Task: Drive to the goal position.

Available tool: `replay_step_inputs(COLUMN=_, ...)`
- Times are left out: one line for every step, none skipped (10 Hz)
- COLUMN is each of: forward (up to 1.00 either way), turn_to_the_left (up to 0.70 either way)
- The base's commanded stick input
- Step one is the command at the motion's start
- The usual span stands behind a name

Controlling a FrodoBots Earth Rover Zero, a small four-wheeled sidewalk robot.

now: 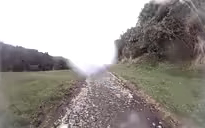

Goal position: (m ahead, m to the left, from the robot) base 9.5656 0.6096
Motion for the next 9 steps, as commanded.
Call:
replay_step_inputs(forward=0.70, turn_to_the_left=0.00)
replay_step_inputs(forward=0.70, turn_to_the_left=0.00)
replay_step_inputs(forward=0.70, turn_to_the_left=0.00)
replay_step_inputs(forward=0.70, turn_to_the_left=0.00)
replay_step_inputs(forward=0.70, turn_to_the_left=0.00)
replay_step_inputs(forward=0.70, turn_to_the_left=0.00)
replay_step_inputs(forward=0.70, turn_to_the_left=0.00)
replay_step_inputs(forward=0.70, turn_to_the_left=0.00)
replay_step_inputs(forward=0.70, turn_to_the_left=0.00)
